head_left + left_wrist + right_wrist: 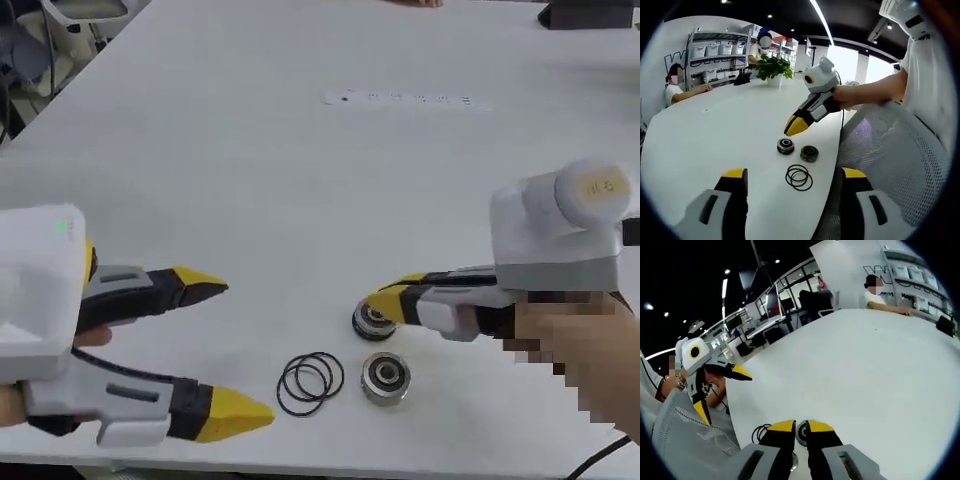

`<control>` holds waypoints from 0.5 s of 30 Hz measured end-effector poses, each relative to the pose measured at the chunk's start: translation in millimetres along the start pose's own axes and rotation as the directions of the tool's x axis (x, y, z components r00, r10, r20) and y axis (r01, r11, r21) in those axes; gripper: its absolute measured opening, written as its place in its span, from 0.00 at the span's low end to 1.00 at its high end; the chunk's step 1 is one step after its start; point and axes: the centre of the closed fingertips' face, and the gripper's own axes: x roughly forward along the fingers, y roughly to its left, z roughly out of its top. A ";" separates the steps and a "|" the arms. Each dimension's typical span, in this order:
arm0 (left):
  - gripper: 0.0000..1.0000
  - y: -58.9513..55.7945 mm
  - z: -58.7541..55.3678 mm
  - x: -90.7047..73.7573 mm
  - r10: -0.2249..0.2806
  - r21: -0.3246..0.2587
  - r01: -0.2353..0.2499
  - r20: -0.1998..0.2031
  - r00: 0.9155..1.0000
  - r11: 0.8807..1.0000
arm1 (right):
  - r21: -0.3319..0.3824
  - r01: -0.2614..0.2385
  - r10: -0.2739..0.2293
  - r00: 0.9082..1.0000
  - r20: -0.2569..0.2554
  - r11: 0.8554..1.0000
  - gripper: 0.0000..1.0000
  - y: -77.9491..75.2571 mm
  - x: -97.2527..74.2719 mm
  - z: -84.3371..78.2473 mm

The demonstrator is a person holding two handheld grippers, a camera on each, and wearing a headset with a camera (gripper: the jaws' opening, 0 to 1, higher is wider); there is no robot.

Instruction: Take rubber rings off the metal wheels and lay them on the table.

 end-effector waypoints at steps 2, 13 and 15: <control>0.71 3.1 8.8 4.5 -0.011 0.023 0.011 0.002 1.000 1.000 | 0.020 0.020 -0.020 1.000 -0.003 1.000 0.04 -6.6 -2.1 -2.1; 0.67 9.2 53.0 40.1 -0.102 0.162 0.101 -0.002 0.995 0.982 | 0.083 0.045 -0.043 0.999 -0.024 0.996 0.09 -24.6 -14.5 -7.5; 0.65 8.2 58.8 47.9 -0.122 0.169 0.121 -0.003 0.992 0.978 | 0.091 0.064 -0.061 0.997 -0.037 0.994 0.11 -28.0 -15.6 -9.8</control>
